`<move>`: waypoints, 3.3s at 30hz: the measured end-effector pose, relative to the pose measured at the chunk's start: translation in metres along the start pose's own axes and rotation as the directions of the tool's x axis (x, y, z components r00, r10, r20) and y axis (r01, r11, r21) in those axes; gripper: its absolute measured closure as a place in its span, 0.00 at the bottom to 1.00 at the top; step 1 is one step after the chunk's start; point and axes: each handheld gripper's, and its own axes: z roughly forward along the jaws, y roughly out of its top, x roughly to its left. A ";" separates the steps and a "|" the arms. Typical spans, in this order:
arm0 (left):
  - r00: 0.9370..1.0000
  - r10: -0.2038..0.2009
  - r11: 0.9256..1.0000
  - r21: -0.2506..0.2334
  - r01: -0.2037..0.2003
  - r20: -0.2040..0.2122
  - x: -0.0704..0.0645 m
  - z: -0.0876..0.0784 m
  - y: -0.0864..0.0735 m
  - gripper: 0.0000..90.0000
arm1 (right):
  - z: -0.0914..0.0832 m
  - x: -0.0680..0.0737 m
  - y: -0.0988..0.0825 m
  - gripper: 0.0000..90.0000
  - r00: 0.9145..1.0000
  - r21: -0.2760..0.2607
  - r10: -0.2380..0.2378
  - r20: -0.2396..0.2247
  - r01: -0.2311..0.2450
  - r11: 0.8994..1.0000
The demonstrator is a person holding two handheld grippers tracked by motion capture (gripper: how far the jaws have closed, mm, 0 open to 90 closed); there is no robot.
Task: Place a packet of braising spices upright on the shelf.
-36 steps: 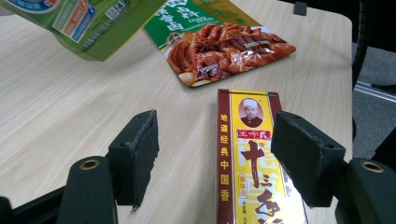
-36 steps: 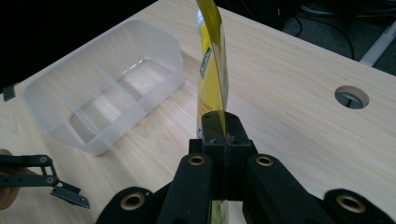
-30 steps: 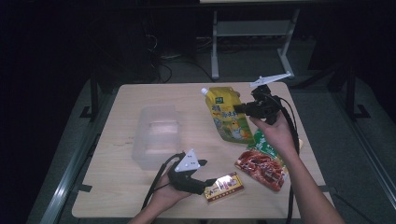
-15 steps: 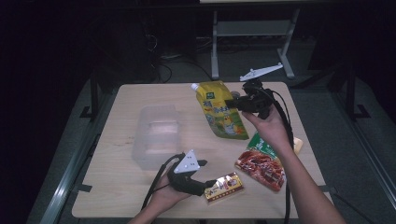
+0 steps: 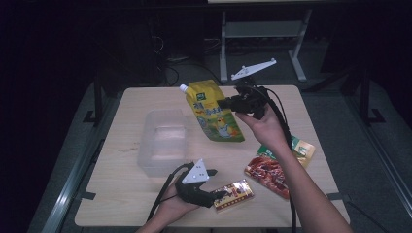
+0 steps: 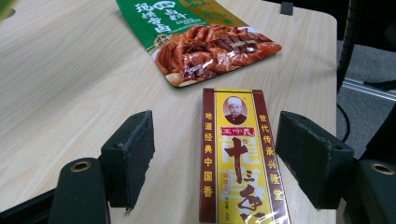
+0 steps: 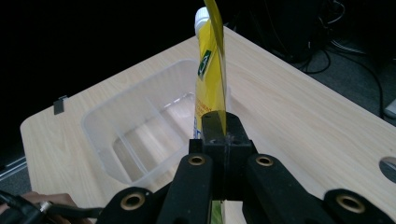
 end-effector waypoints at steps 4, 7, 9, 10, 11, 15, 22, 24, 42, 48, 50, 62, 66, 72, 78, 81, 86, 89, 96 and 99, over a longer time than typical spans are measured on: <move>1.000 -0.009 1.000 -0.009 0.009 0.003 0.000 0.000 0.000 0.31 | 0.004 0.003 0.005 1.00 1.000 0.002 -0.004 -0.014 0.004 1.000; 1.000 -0.004 1.000 -0.015 0.004 0.002 -0.001 -0.004 0.000 0.31 | 0.007 0.008 0.011 1.00 1.000 -0.006 -0.020 -0.022 0.019 1.000; 1.000 -0.003 1.000 -0.016 0.003 -0.002 -0.001 -0.007 -0.001 0.30 | 0.009 0.010 0.014 1.00 0.999 -0.007 -0.029 -0.030 0.029 1.000; 1.000 -0.003 1.000 -0.016 0.003 -0.002 -0.001 -0.007 -0.001 0.30 | 0.009 0.010 0.014 1.00 0.999 -0.007 -0.029 -0.030 0.029 1.000; 1.000 -0.003 1.000 -0.017 0.003 -0.004 -0.002 -0.011 -0.002 0.30 | 0.011 0.014 0.017 1.00 0.999 -0.007 -0.036 -0.039 0.036 0.999; 1.000 -0.006 1.000 -0.021 0.006 -0.005 -0.002 -0.016 -0.005 0.30 | 0.013 0.019 0.021 1.00 0.997 -0.017 -0.054 -0.059 0.053 0.998; 1.000 -0.002 1.000 -0.024 0.002 -0.004 -0.001 -0.022 -0.008 0.30 | 0.021 0.019 0.024 1.00 0.988 -0.034 -0.052 -0.145 0.048 0.998; 1.000 0.010 1.000 -0.023 -0.010 -0.006 -0.001 -0.022 -0.007 0.30 | 0.024 0.017 0.024 1.00 0.984 -0.039 -0.052 -0.171 0.046 0.998; 1.000 0.024 1.000 -0.007 -0.024 0.010 -0.006 -0.025 -0.014 0.29 | 0.050 0.028 0.034 1.00 0.974 -0.049 -0.068 -0.216 0.059 0.997; 1.000 0.024 1.000 -0.012 -0.024 0.011 -0.006 -0.027 -0.014 0.29 | 0.064 0.037 0.041 1.00 0.969 -0.049 -0.076 -0.234 0.066 0.997; 0.999 0.043 0.999 -0.010 -0.043 0.008 -0.005 -0.027 -0.014 0.29 | 0.070 0.041 0.044 1.00 0.966 -0.050 -0.077 -0.246 0.067 0.997; 0.999 0.039 0.999 -0.016 -0.038 0.028 -0.009 -0.026 -0.015 0.29 | 0.123 0.061 0.046 1.00 0.952 -0.038 -0.086 -0.295 0.078 0.996; 0.998 0.051 0.999 -0.011 -0.051 0.027 -0.009 -0.026 -0.015 0.29 | 0.135 0.064 0.043 1.00 0.951 -0.032 -0.086 -0.298 0.080 0.996; 0.998 0.049 0.999 -0.014 -0.049 0.032 -0.009 -0.026 -0.015 0.29 | 0.148 0.062 0.034 1.00 0.951 -0.027 -0.068 -0.300 0.063 0.998; 0.999 0.040 0.999 -0.012 -0.040 0.034 -0.011 -0.025 -0.015 0.29 | 0.158 0.059 0.023 1.00 0.953 -0.006 -0.035 -0.302 0.035 0.999; 0.999 0.034 0.999 -0.014 -0.033 0.037 -0.011 -0.025 -0.016 0.29 | 0.165 0.057 0.016 1.00 0.954 0.004 -0.032 -0.299 0.035 0.999; 0.999 0.032 0.999 -0.015 -0.032 0.039 -0.011 -0.025 -0.015 0.29 | 0.170 0.055 0.011 1.00 0.956 0.027 -0.034 -0.290 0.044 0.999; 0.999 0.036 0.999 -0.013 -0.035 0.039 -0.010 -0.025 -0.015 0.29 | 0.170 0.052 0.009 1.00 0.954 0.031 -0.036 -0.297 0.048 0.998; 0.999 0.032 0.999 -0.009 -0.032 0.043 -0.012 -0.024 -0.015 0.29 | 0.170 0.055 0.013 0.87 0.950 0.060 -0.043 -0.309 0.065 0.996; 0.998 0.043 0.999 -0.004 -0.043 0.042 -0.011 -0.024 -0.015 0.29 | 0.172 0.058 0.018 0.81 0.951 0.083 -0.067 -0.301 0.096 0.992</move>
